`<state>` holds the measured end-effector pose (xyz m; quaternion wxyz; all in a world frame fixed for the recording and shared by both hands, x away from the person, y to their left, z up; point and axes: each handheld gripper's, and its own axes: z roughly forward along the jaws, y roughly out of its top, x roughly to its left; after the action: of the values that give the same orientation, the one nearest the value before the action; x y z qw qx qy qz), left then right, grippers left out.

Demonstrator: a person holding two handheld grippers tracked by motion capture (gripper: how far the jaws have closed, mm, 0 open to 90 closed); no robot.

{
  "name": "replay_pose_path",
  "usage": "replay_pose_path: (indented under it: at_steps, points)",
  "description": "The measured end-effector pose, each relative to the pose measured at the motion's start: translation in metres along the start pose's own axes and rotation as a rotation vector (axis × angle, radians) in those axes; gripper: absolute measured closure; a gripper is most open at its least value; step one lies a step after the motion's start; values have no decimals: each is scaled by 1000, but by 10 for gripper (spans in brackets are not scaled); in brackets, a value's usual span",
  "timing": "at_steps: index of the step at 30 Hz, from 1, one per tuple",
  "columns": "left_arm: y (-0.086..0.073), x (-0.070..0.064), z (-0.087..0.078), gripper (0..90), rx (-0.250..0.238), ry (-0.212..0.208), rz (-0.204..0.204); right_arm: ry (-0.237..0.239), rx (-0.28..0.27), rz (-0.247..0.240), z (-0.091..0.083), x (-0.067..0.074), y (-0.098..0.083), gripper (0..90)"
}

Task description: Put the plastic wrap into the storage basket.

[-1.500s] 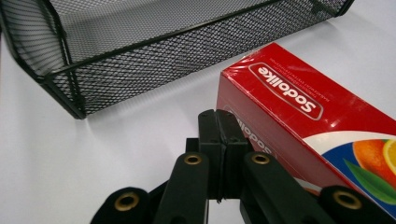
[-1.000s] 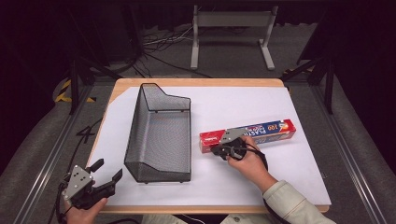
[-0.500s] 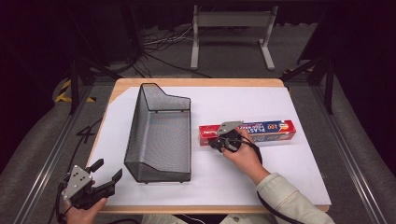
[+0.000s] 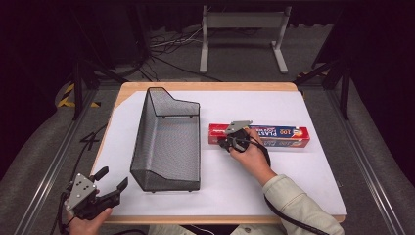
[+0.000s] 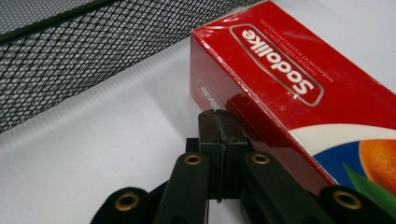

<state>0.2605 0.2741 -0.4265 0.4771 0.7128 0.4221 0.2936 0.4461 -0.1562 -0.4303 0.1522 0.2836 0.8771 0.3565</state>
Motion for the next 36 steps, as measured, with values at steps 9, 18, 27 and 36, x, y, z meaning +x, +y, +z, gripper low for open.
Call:
replay_pose_path:
  at_steps: [9,18,27,36]
  points:
    - [1,-2,2,259,3,0,11,56,-39,-7,-33,2,4,900]
    - [2,-1,5,259,7,-5,11,19,-69,26,-75,-23,2,900]
    - [2,-2,5,259,8,-5,14,-44,-47,103,-97,-65,-10,900]
    - [2,-2,6,258,14,-9,11,-119,-39,194,-116,-106,-24,900]
